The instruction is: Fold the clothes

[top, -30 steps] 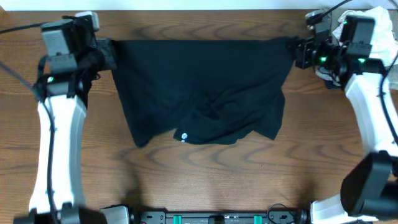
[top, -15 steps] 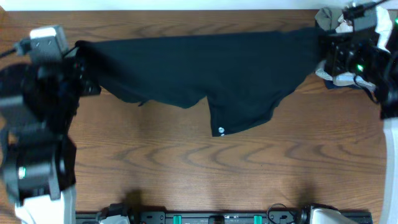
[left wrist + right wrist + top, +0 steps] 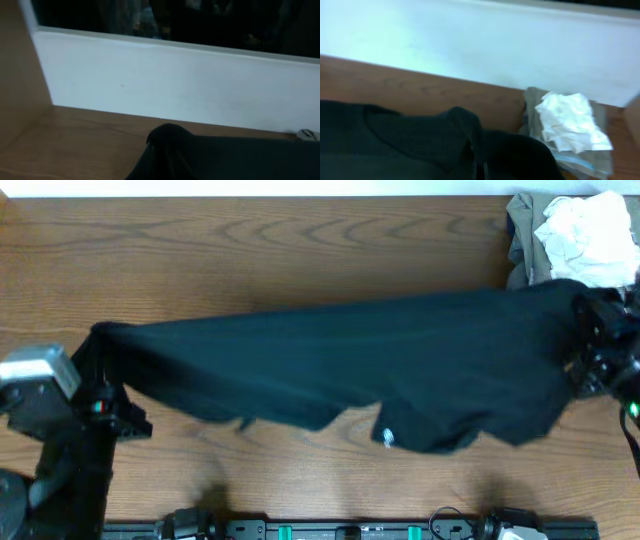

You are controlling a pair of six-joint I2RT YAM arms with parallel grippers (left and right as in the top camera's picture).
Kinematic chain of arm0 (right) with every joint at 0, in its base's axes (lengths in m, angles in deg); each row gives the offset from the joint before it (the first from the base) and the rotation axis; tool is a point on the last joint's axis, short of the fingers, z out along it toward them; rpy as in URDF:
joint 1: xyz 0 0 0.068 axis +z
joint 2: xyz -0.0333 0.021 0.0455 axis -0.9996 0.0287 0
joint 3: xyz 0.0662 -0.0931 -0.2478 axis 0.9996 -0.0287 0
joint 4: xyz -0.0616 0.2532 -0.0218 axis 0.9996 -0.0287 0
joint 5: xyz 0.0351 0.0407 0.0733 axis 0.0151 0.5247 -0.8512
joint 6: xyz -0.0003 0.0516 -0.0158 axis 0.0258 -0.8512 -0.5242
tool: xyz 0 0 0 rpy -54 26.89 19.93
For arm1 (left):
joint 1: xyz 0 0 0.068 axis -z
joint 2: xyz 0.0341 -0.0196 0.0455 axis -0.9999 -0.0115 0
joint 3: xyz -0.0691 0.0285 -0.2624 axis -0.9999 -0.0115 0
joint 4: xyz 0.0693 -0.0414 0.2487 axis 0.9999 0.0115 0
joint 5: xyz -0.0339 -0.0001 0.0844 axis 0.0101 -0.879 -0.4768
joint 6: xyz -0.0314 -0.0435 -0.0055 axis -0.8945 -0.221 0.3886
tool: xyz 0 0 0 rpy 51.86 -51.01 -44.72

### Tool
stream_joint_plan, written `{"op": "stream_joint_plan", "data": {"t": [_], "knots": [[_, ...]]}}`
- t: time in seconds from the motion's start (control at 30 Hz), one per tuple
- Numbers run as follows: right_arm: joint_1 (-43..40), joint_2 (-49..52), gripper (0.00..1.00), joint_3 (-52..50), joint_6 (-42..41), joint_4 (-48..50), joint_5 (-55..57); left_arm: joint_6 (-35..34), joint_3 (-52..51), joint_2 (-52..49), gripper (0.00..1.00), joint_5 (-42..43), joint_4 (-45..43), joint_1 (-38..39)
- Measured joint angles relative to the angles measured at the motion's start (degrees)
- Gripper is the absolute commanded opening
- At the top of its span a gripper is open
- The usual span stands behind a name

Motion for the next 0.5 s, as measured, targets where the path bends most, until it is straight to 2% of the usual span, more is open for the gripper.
{"op": "stream_joint_plan", "data": {"t": [0.23, 0.5], "knots": [[0.0, 3.78, 0.01, 0.52, -0.59, 0.92, -0.59, 0.2, 0.39, -2.36, 0.06, -2.75, 2.93, 0.0], [0.24, 19.82, 0.01, 0.48, -0.09, 1.95, -5.9, 0.22, 0.5, -16.44, 0.06, -3.13, 5.46, 0.02]]}}
